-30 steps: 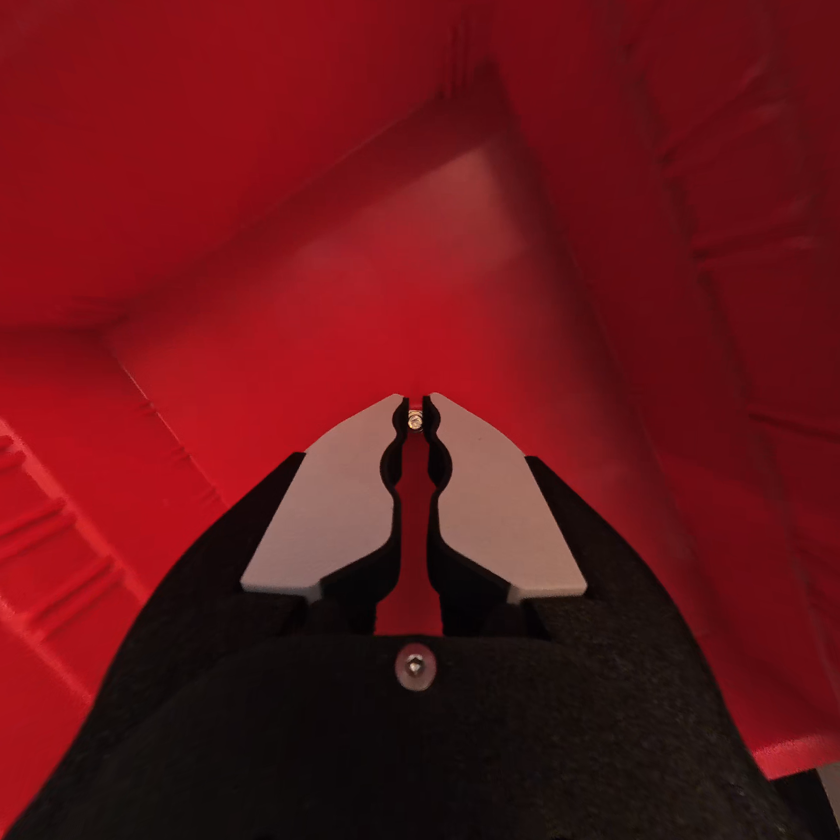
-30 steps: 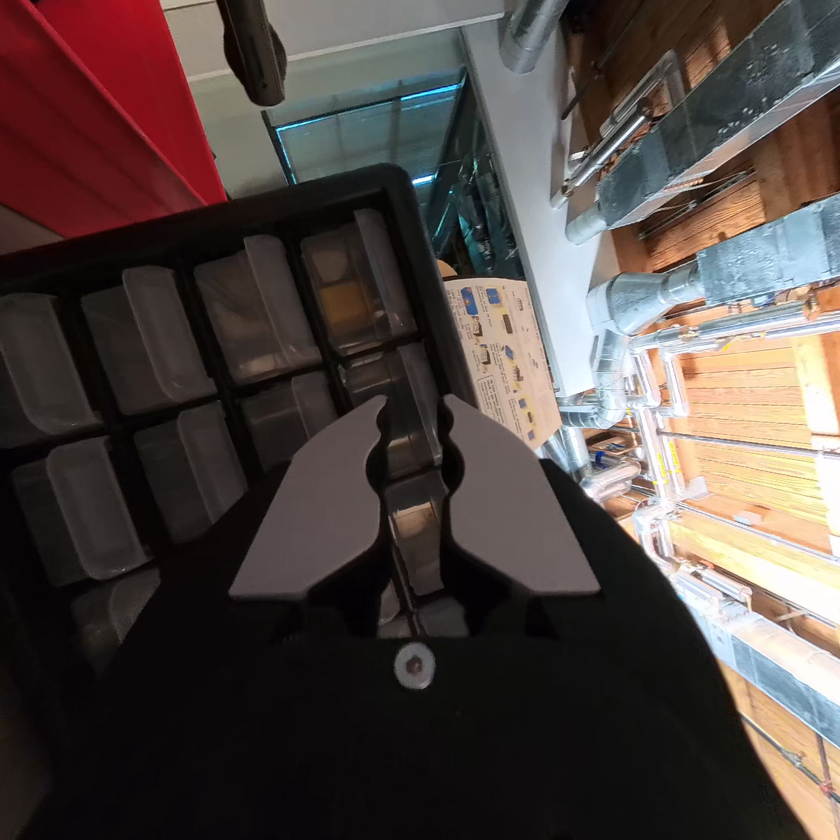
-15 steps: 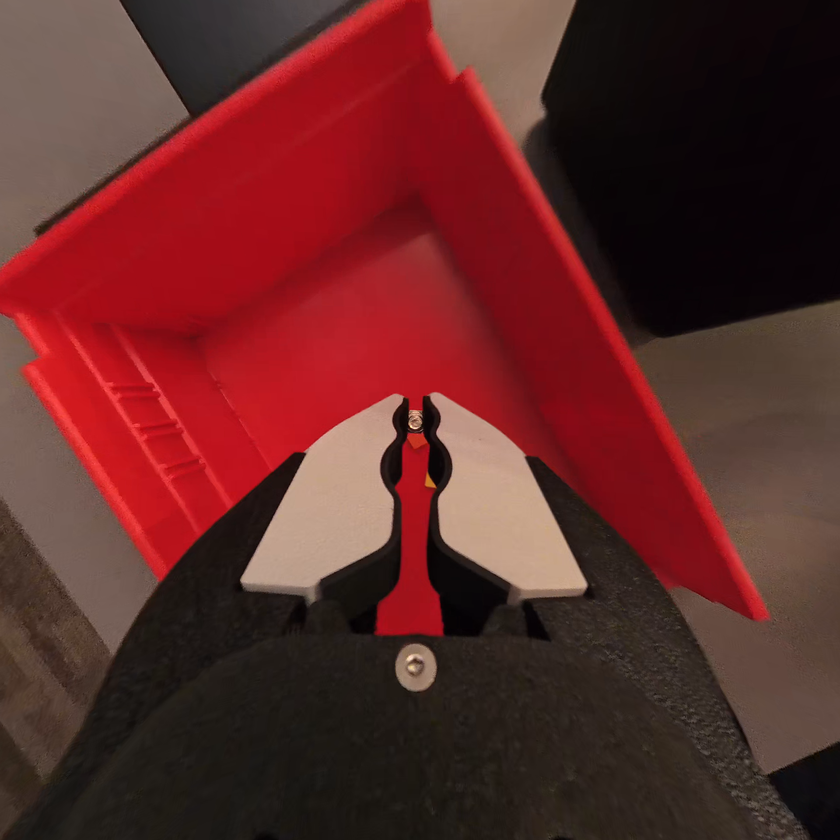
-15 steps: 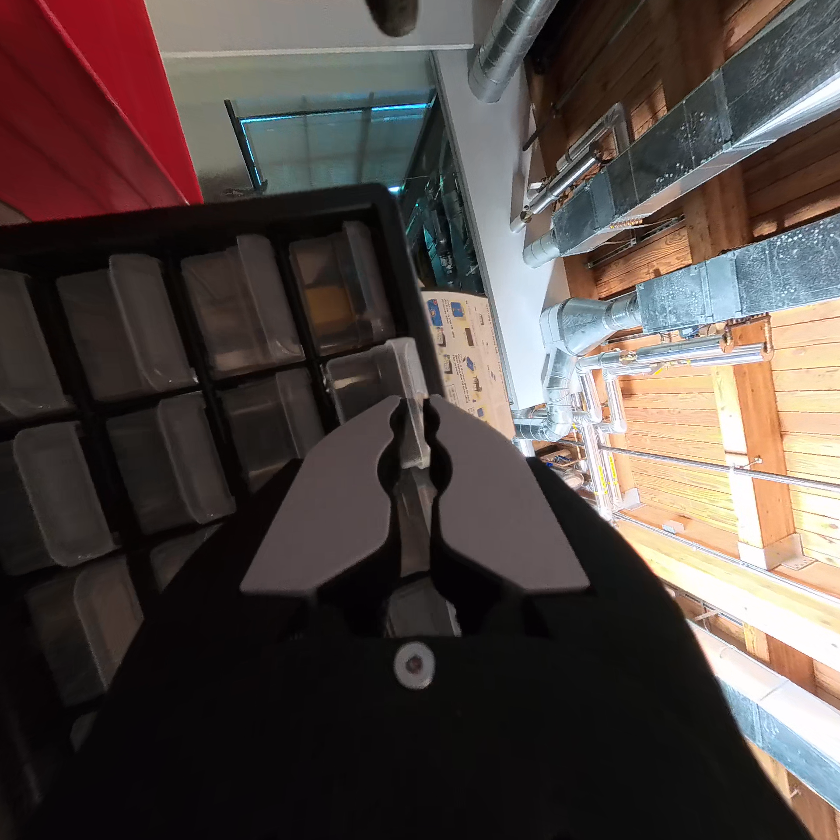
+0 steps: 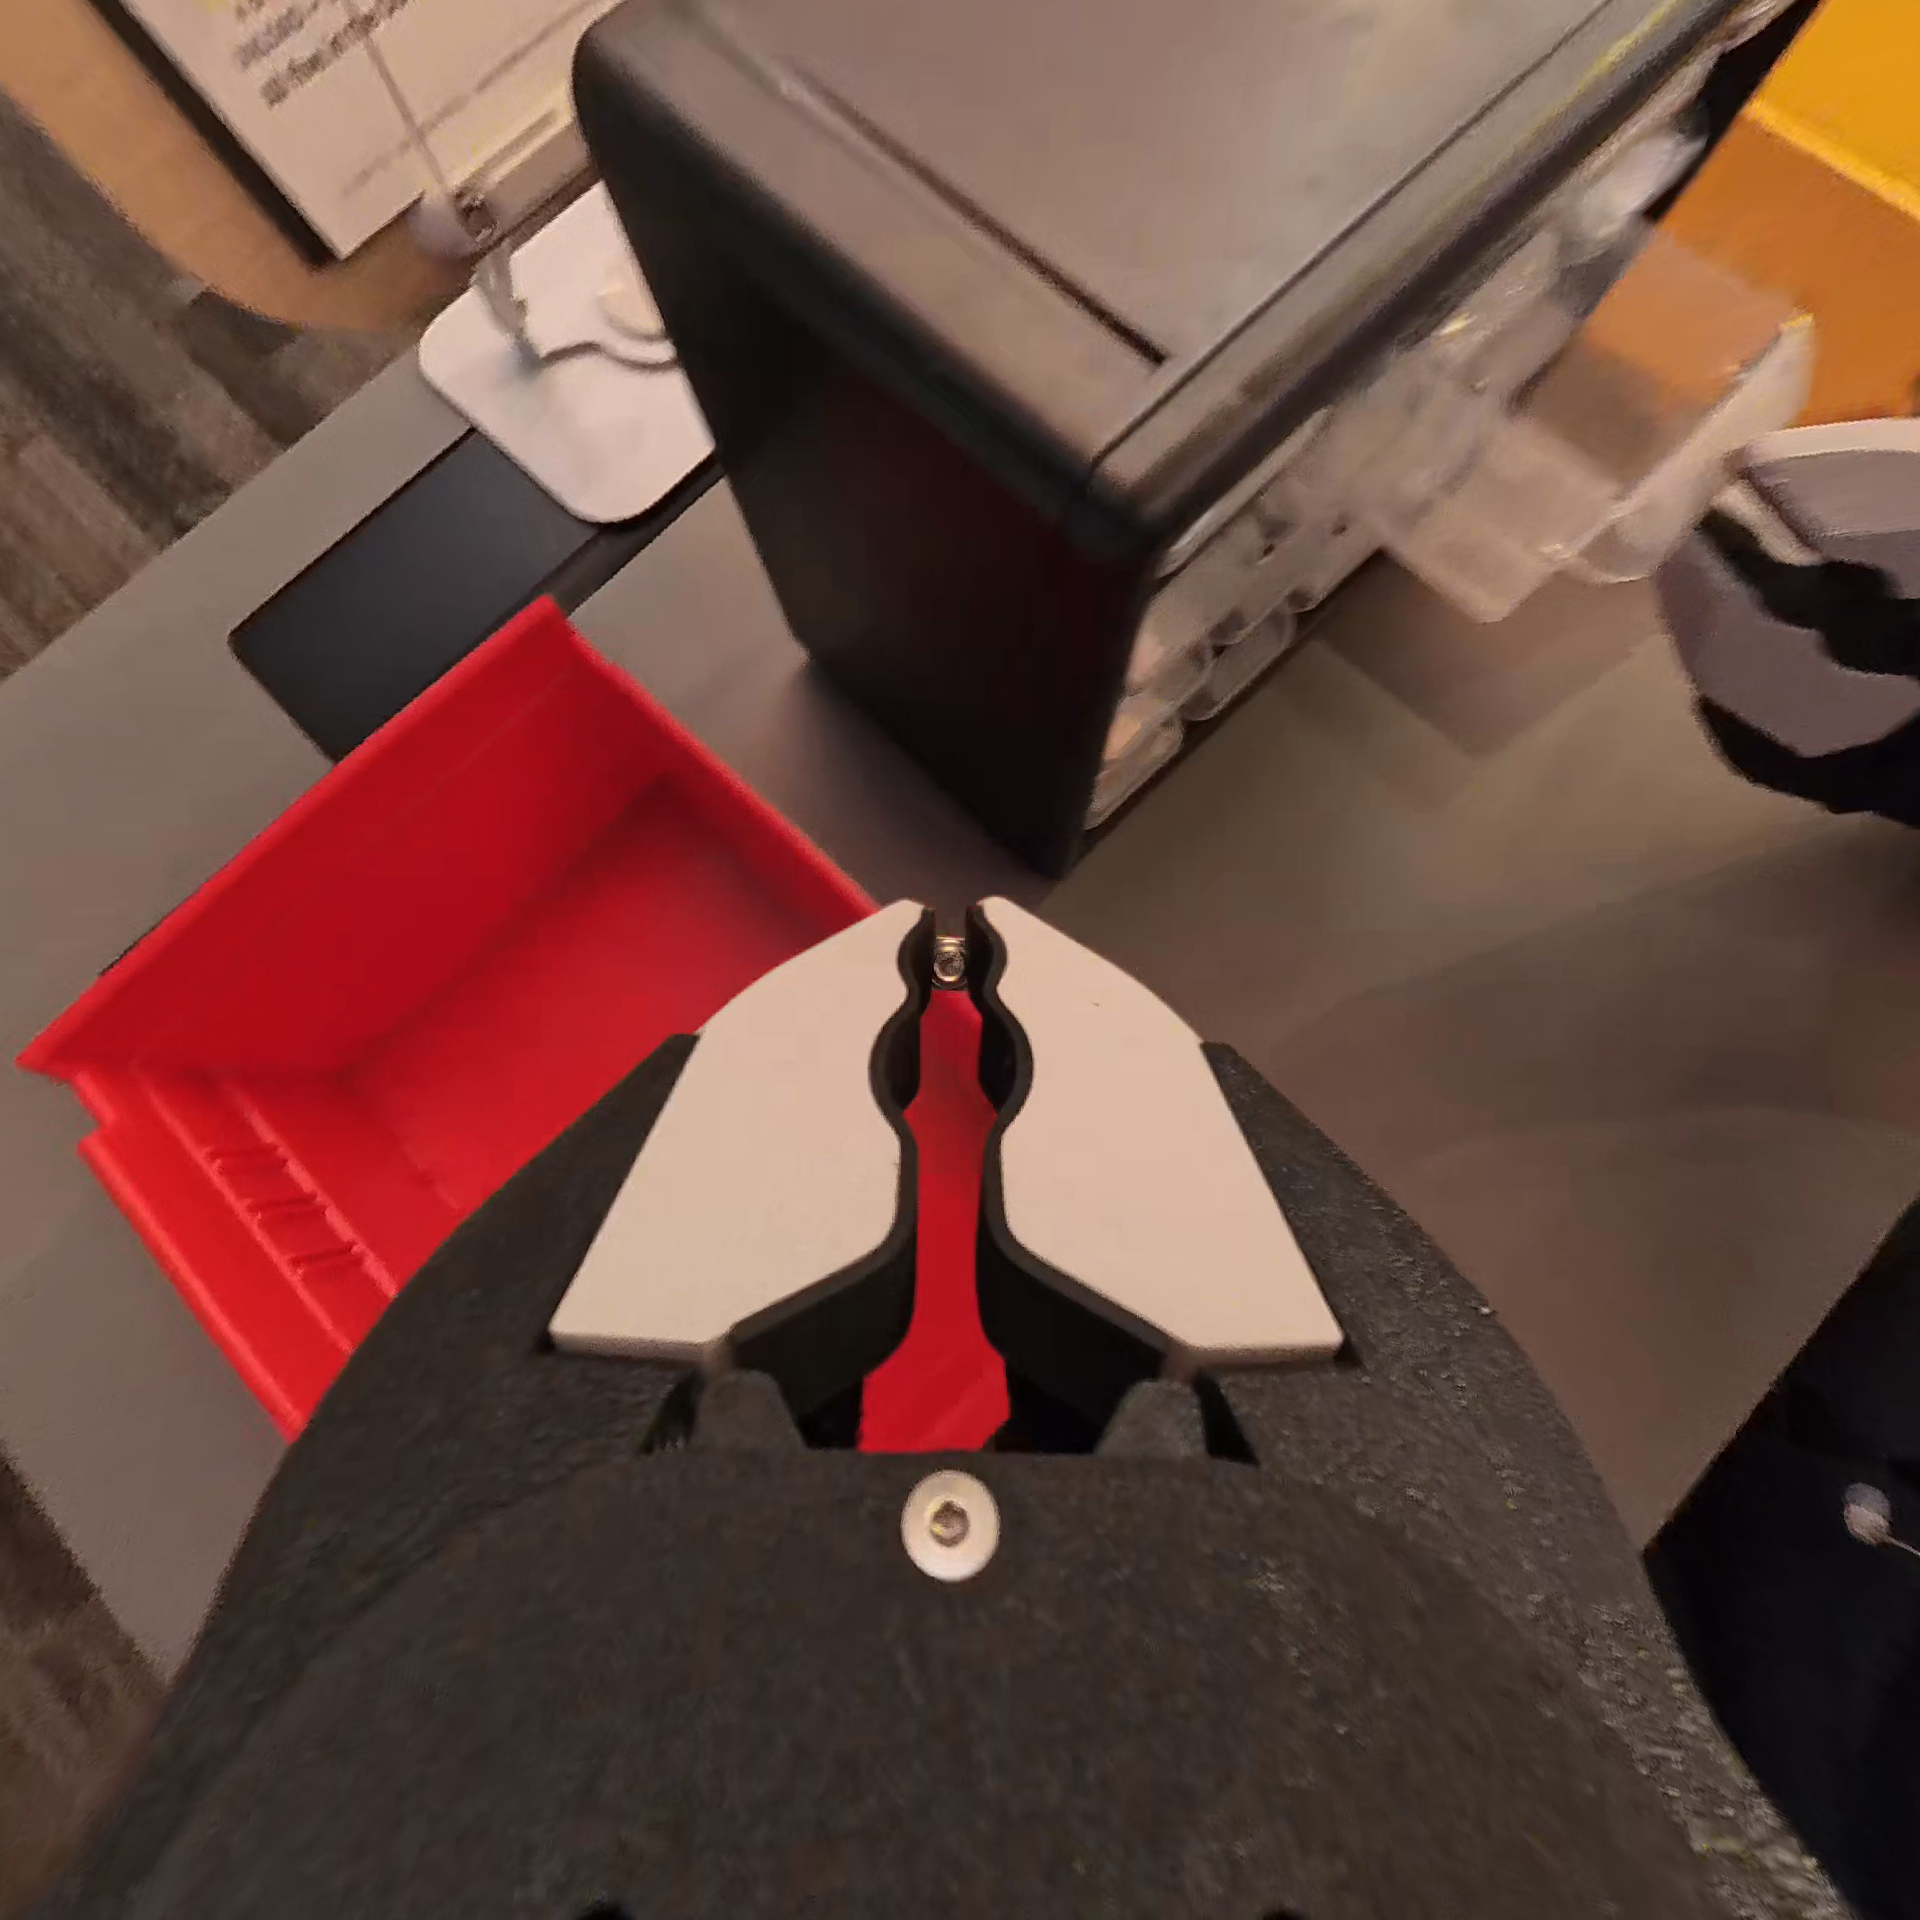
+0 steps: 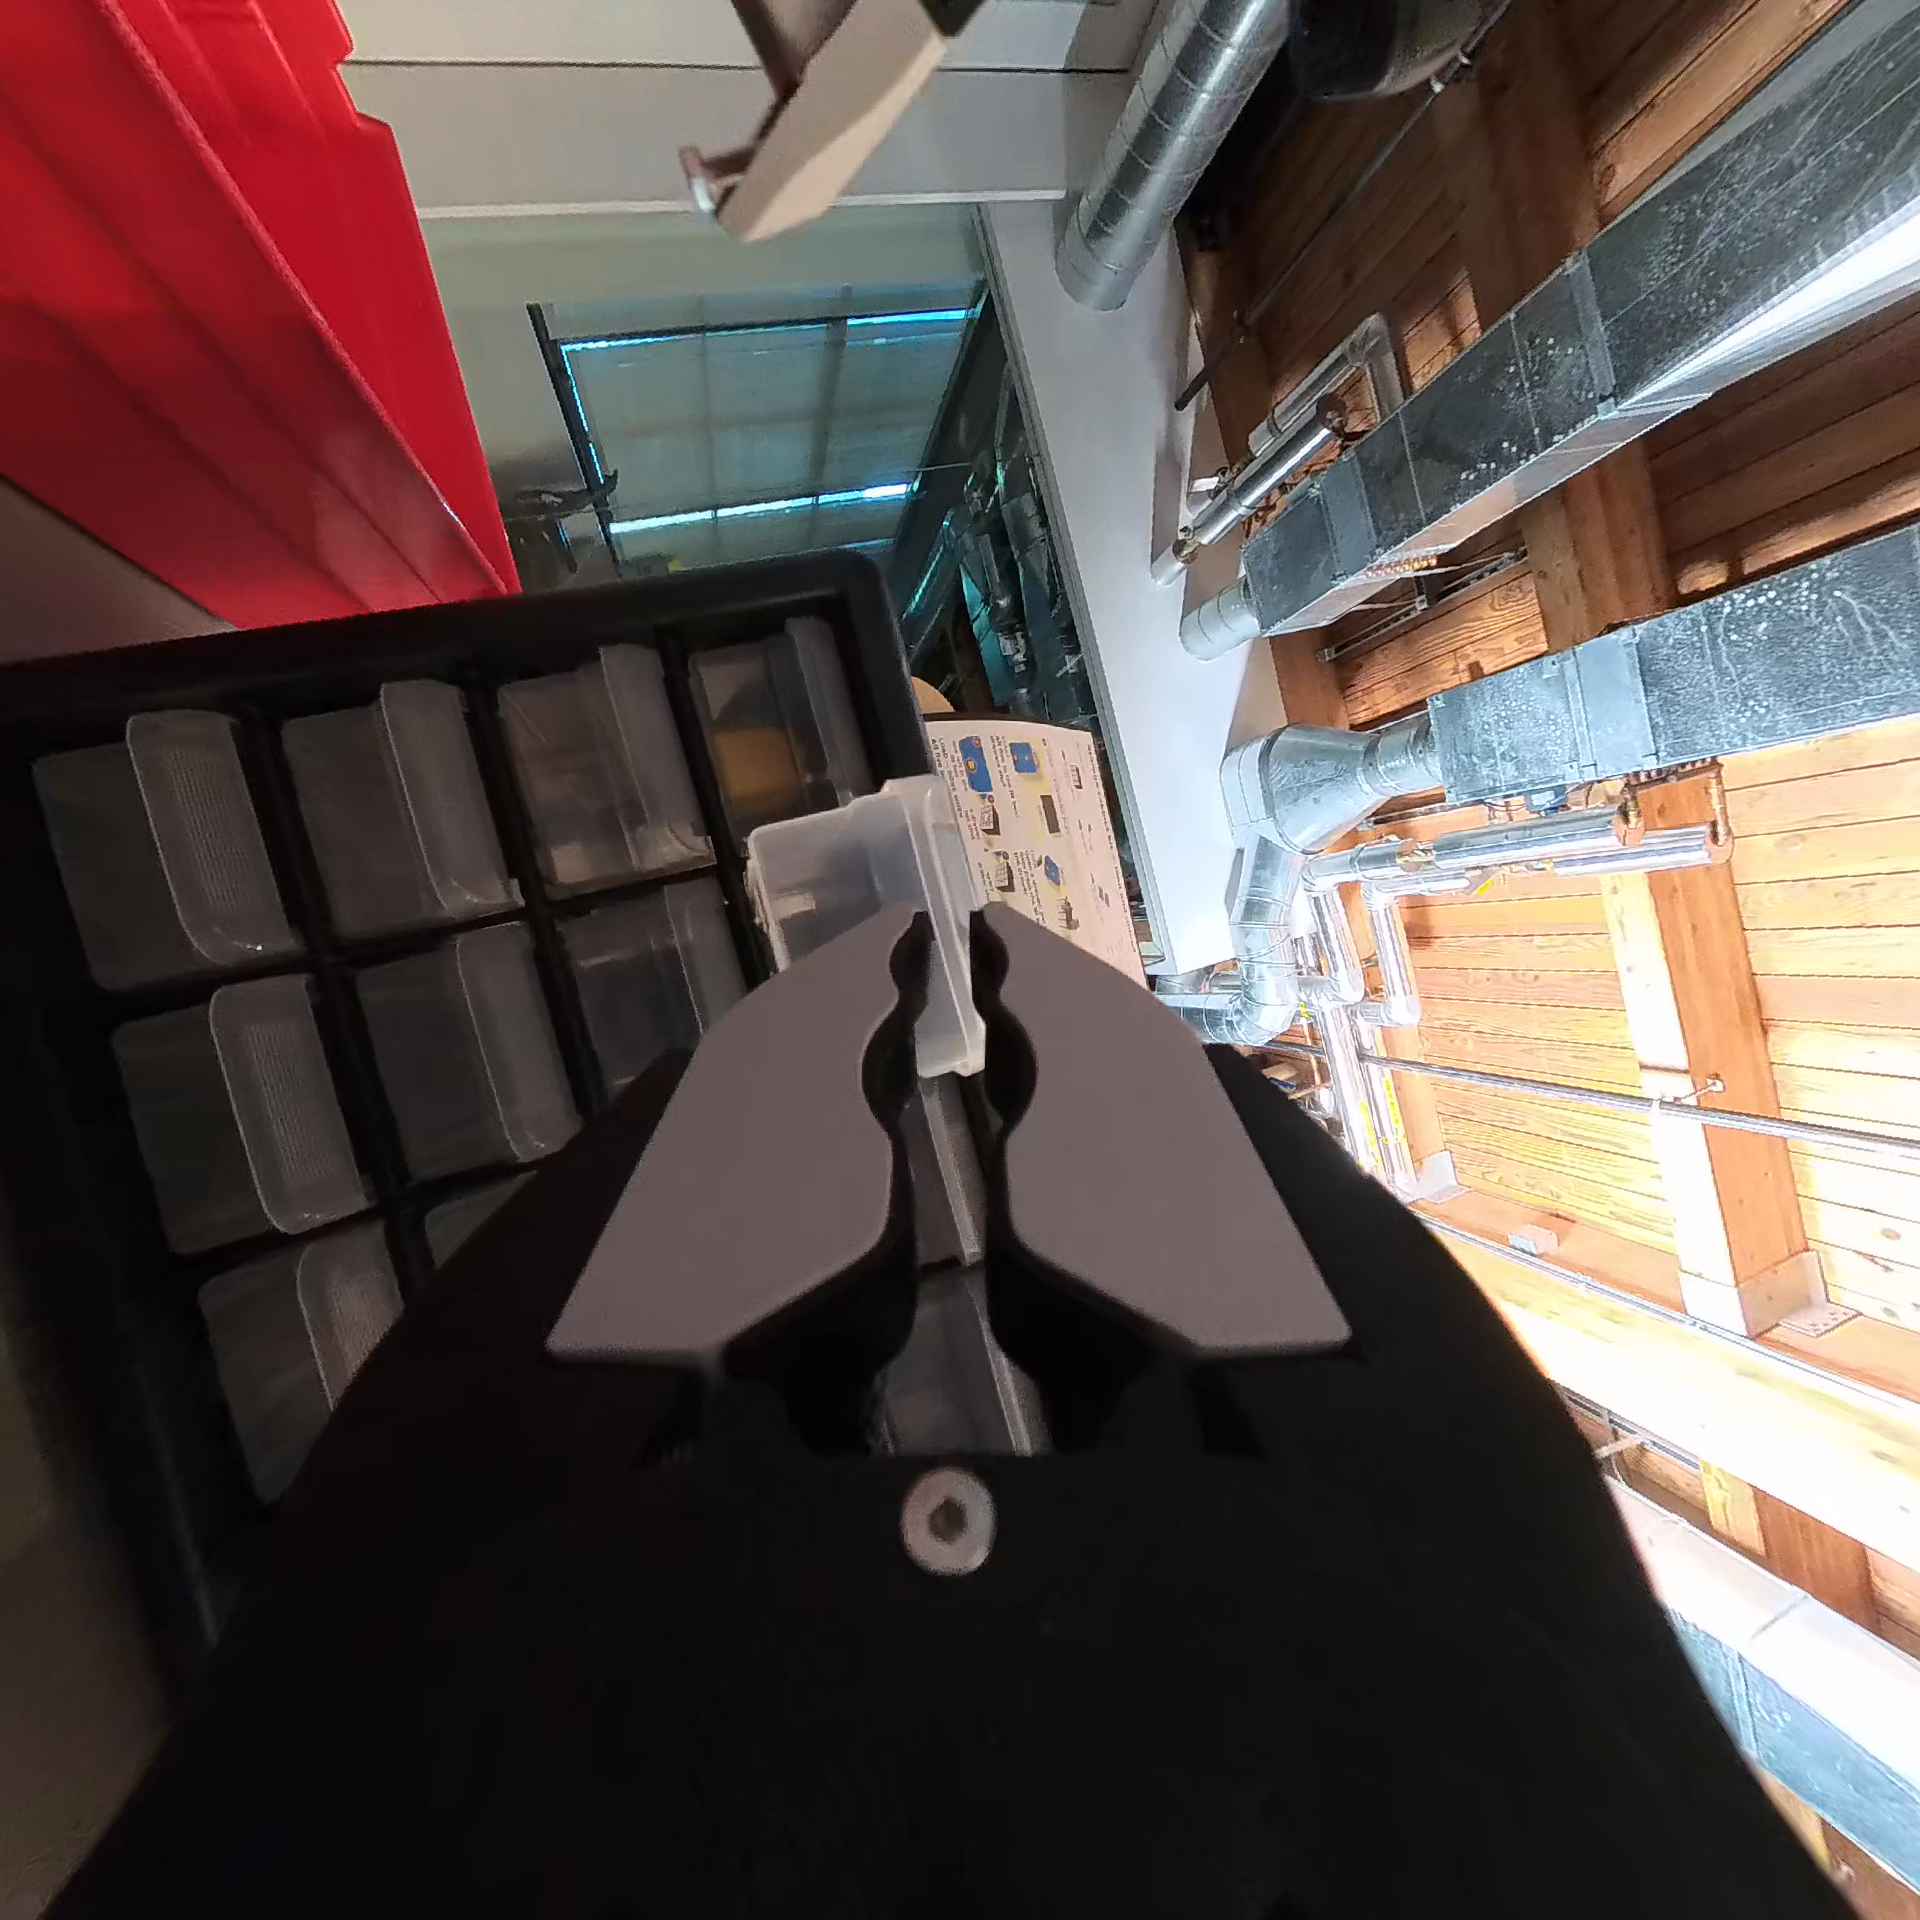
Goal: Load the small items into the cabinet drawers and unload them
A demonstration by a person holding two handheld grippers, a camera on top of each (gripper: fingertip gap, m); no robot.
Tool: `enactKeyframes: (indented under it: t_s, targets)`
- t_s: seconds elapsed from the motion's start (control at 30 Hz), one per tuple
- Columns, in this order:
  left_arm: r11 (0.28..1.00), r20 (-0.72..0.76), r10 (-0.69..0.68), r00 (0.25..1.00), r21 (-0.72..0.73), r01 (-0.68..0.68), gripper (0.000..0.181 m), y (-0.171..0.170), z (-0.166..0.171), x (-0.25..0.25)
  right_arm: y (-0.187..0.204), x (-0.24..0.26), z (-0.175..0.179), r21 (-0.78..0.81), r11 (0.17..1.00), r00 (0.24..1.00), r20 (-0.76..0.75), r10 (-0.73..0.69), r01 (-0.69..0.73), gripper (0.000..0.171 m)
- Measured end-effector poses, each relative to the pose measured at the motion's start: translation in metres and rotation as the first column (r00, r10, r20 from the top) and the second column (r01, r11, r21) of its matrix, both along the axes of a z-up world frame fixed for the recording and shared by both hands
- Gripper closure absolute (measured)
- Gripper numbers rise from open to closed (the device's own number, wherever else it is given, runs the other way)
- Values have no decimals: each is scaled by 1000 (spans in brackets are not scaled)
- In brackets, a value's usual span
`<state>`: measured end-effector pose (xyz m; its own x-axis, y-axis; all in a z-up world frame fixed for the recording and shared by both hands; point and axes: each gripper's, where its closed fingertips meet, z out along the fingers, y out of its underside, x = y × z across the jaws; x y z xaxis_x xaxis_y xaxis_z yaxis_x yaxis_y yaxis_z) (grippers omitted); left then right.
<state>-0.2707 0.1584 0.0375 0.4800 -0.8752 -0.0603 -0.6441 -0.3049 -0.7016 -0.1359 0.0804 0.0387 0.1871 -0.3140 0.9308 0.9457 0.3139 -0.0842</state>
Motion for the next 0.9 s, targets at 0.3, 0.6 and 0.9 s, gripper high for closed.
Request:
enactKeyframes:
  t_s: [0.3,0.6,0.9]
  targets:
    - [987,171,-157,973,13,157,176,-33,36,36,-2,-4,-1,1,1000,1000,-8,30,-30,154]
    - [932,-42,-362,931,-40,361,176,-52,41,131,-19,-6,6,29,995,995,-30,100,-99,154]
    - [917,-307,-399,864,-125,380,176,-44,-2,156,-26,13,25,60,995,994,-69,84,-80,154]
